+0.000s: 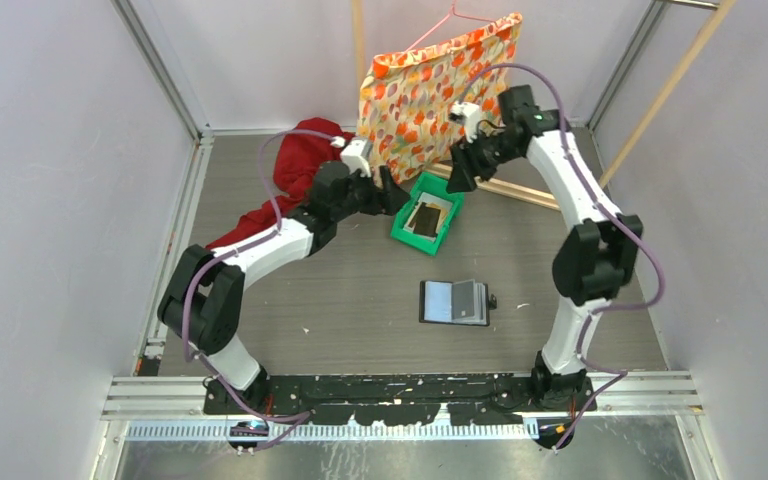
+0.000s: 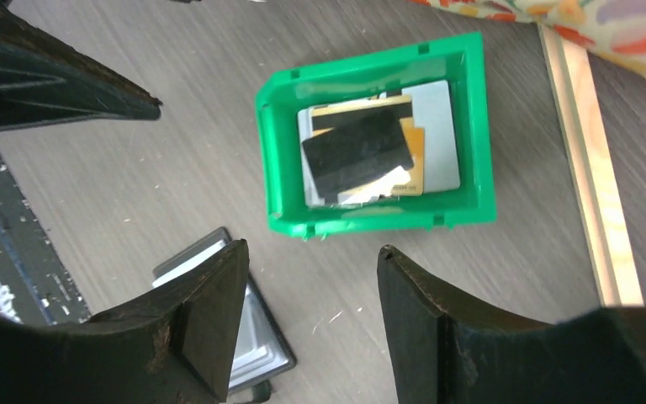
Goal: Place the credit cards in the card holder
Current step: Pick up the credit card from the storage box, then insert the credit card into the card holder.
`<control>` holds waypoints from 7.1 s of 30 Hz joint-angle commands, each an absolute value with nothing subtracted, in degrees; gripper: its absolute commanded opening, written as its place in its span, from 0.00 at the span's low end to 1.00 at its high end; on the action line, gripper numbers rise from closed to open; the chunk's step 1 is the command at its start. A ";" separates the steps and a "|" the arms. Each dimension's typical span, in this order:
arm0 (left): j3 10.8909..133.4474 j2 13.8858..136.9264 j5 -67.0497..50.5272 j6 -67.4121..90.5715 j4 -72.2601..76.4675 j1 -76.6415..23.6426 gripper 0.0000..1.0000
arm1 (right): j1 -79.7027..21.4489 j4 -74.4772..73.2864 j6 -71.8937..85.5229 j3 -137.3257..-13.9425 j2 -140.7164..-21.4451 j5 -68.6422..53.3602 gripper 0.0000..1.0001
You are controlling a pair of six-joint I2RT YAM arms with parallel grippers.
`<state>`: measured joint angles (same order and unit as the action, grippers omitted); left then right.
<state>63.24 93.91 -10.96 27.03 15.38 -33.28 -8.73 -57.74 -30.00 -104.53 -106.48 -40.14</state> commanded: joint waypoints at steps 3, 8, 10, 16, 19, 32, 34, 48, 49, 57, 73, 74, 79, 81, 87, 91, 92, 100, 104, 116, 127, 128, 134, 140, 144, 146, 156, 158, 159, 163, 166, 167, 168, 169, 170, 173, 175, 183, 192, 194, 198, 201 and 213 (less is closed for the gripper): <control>53.49 91.55 -13.90 40.93 27.95 -30.72 0.68 | -14.22 -63.34 -25.91 -116.16 -118.55 -30.16 0.62; 50.84 93.35 -12.60 42.43 29.97 -30.76 0.55 | -15.91 -63.44 -25.68 -120.35 -124.35 -26.57 0.62; 51.82 95.08 -12.98 42.61 29.23 -30.74 0.52 | -17.01 -63.96 -26.04 -121.74 -125.96 -25.03 0.61; 52.37 100.13 -12.73 43.42 29.36 -30.76 0.47 | -19.25 -63.72 -26.51 -123.34 -130.50 -21.99 0.62; 52.77 102.34 -13.56 43.19 29.31 -30.76 0.48 | -19.83 -62.92 -26.70 -123.77 -132.17 -19.81 0.62; 55.62 106.30 -16.47 41.41 26.98 -30.91 0.52 | -20.92 -61.67 -27.28 -123.61 -136.29 -16.72 0.67; 56.03 106.87 -16.77 41.40 26.75 -31.02 0.52 | -20.90 -61.77 -27.48 -123.02 -136.15 -17.02 0.67; 57.95 108.34 -17.05 39.87 24.01 -31.71 0.51 | -21.44 -64.34 -28.68 -121.45 -136.37 -21.52 0.68; 58.08 108.55 -17.12 39.82 23.85 -31.73 0.51 | -21.37 -64.67 -28.78 -121.53 -136.48 -21.96 0.68; 58.81 109.41 -17.49 39.64 23.39 -31.72 0.51 | -21.49 -67.16 -29.84 -121.46 -135.08 -28.80 0.67; 58.84 109.50 -18.01 39.79 23.42 -31.74 0.51 | -21.14 -68.07 -28.26 -121.99 -133.77 -32.21 0.66; 58.77 109.25 -18.24 40.01 23.64 -31.73 0.52 | -21.18 -68.02 -28.02 -121.99 -134.06 -32.05 0.66; 56.14 106.66 -17.98 41.68 26.78 -31.58 0.54 | -20.85 -67.58 -27.19 -121.90 -134.72 -31.63 0.65; 54.80 105.35 -17.69 42.32 28.45 -31.24 0.54 | -20.70 -67.35 -26.91 -121.91 -134.72 -31.72 0.64; 52.50 101.20 -18.98 40.61 30.25 -30.28 0.54 | -20.53 -67.20 -26.47 -121.99 -135.00 -32.50 0.64; 50.42 97.10 -20.90 36.02 31.28 -29.74 0.52 | -20.51 -67.34 -26.46 -122.08 -135.20 -32.92 0.64; 50.15 96.03 -21.63 34.34 31.06 -29.57 0.52 | -20.52 -67.33 -26.41 -122.08 -135.18 -33.06 0.64; 53.27 96.62 -30.62 45.43 26.30 -25.06 0.46 | -20.48 -67.70 -26.28 -122.52 -135.79 -33.91 0.63; 52.66 95.18 -25.67 52.15 26.04 -26.62 0.46 | -20.40 -67.68 -26.20 -122.60 -135.87 -34.10 0.63; 52.10 98.52 -9.67 63.73 25.10 -32.64 0.47 | -20.47 -67.68 -25.85 -122.78 -135.98 -34.76 0.62; 52.32 101.13 -1.53 69.72 23.10 -35.00 0.41 | -20.44 -67.77 -25.84 -122.78 -135.96 -34.98 0.62; 52.35 102.09 -1.96 70.21 23.98 -35.00 0.40 | -20.46 -67.79 -25.84 -122.72 -135.92 -34.98 0.62; 53.07 105.25 -3.69 71.88 26.63 -35.04 0.39 | -20.45 -67.79 -25.84 -122.74 -135.94 -34.98 0.62; 53.04 106.41 -4.51 73.07 28.71 -34.99 0.38 | -20.40 -67.81 -25.93 -122.71 -135.97 -35.02 0.62; 52.57 106.57 -5.31 74.04 30.75 -35.08 0.37 | -20.42 -67.77 -25.93 -122.70 -135.97 -35.07 0.62; 52.65 106.63 -5.49 74.45 31.03 -35.08 0.37 | -20.46 -67.76 -25.93 -122.69 -135.97 -35.07 0.62; 53.11 108.53 -3.87 77.07 32.68 -35.63 0.29 | -20.45 -67.77 -25.93 -122.70 -135.94 -35.15 0.61; 53.08 108.75 -3.09 77.36 32.97 -35.77 0.25 | -20.43 -67.77 -25.93 -122.70 -135.97 -35.16 0.62; 53.07 108.85 -2.94 77.53 33.22 -35.88 0.23 | -20.44 -67.80 -25.93 -122.70 -135.86 -35.23 0.61; 52.95 109.60 -2.65 78.16 34.81 -36.24 0.07 | -20.43 -67.85 -25.93 -122.70 -135.82 -35.22 0.61; 52.95 109.96 -2.45 78.56 35.64 -36.28 0.01 | -20.41 -67.96 -26.04 -122.70 -135.63 -35.33 0.61; 52.92 110.11 -2.38 78.59 35.86 -36.24 0.00 | -20.45 -67.94 -26.06 -122.70 -135.50 -35.31 0.61; 52.89 110.17 -2.42 78.63 36.16 -36.23 0.00 | -20.46 -68.02 -26.14 -122.70 -135.38 -35.33 0.61; 52.95 110.17 -2.44 78.66 36.35 -36.29 0.00 | -20.44 -68.03 -26.11 -122.76 -135.29 -35.33 0.61; 52.99 110.13 -2.58 78.63 36.71 -36.22 0.00 | -20.41 -68.22 -26.22 -122.89 -135.01 -35.33 0.62; 53.21 110.00 -2.85 78.30 37.68 -36.21 0.00 | -20.18 -68.68 -26.43 -124.01 -133.71 -35.29 0.65; 53.53 110.05 -2.99 78.20 38.39 -36.23 0.00 | -19.61 -68.84 -26.18 -125.15 -132.28 -34.68 0.67; 55.88 110.53 -4.91 76.45 42.67 -36.25 0.00 | -17.25 -69.92 -27.60 -125.28 -124.73 -34.58 0.70; 52.19 104.00 -5.10 64.88 45.82 -36.04 0.00 | -14.95 -80.43 -46.65 -117.57 -116.44 -49.43 0.43; 50.39 100.70 -5.53 58.96 46.92 -36.09 0.00 | -16.64 -80.62 -51.14 -113.14 -114.57 -49.78 0.32; 47.01 93.22 -5.00 50.26 46.12 -35.95 0.00 | -20.87 -77.77 -53.14 -106.56 -113.22 -46.04 0.17; 44.40 87.05 -1.28 43.14 42.61 -35.95 0.00 | -23.39 -71.67 -48.48 -102.95 -112.97 -42.62 0.14; 37.34 73.12 18.31 31.01 32.31 -33.99 0.00 | -27.52 -56.38 -34.20 -99.38 -116.79 -30.99 0.14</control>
<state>38.22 75.88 9.87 36.05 34.81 -35.29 -27.22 -61.10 -38.46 -99.68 -115.46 -34.68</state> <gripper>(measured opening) 0.010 0.144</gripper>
